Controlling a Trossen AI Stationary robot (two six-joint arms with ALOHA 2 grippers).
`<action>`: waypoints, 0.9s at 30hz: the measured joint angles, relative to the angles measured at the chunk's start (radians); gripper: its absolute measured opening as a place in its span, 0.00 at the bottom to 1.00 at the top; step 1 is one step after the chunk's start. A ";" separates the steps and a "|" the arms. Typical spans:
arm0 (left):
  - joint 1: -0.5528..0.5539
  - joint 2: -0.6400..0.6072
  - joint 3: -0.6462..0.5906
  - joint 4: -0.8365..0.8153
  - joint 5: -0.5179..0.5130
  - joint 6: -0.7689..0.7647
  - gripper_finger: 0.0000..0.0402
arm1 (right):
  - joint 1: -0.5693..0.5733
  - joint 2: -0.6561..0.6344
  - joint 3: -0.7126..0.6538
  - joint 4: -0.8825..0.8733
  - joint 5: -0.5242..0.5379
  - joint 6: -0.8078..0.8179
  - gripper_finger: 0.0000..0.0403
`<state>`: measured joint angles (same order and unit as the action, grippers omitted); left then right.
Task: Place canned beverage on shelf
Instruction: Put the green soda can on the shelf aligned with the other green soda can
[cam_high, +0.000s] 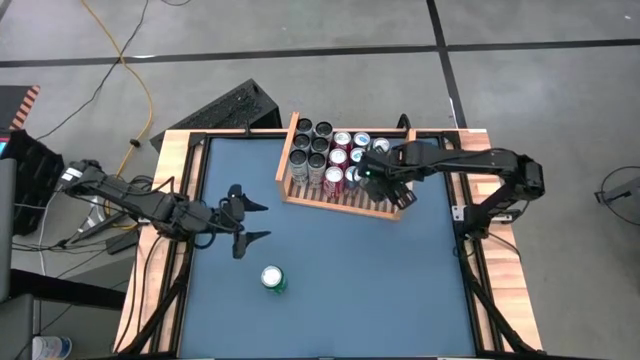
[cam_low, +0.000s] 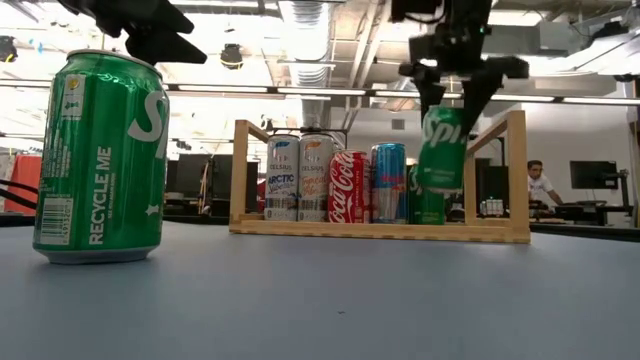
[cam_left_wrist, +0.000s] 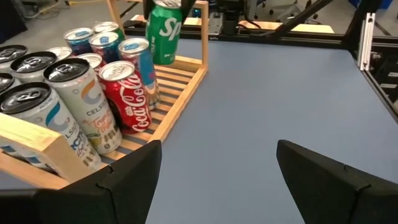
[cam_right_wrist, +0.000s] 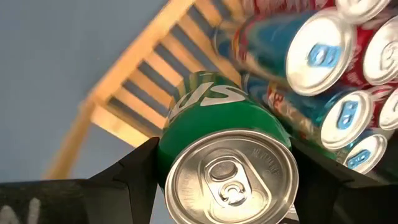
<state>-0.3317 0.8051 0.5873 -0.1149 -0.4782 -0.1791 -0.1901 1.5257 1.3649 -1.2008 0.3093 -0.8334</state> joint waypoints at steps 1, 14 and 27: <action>0.003 0.000 0.000 0.000 0.001 0.000 0.76 | -0.009 0.000 -0.010 0.015 -0.004 -0.017 0.70; 0.032 0.000 0.000 -0.002 0.018 0.002 0.76 | -0.114 0.000 -0.082 0.102 -0.061 -0.199 0.70; 0.032 0.000 0.000 -0.001 0.024 -0.002 0.76 | -0.179 0.001 -0.111 0.217 -0.132 -0.250 0.70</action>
<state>-0.2993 0.8051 0.5873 -0.1162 -0.4538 -0.1814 -0.3686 1.5265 1.2537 -0.9836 0.1770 -1.0832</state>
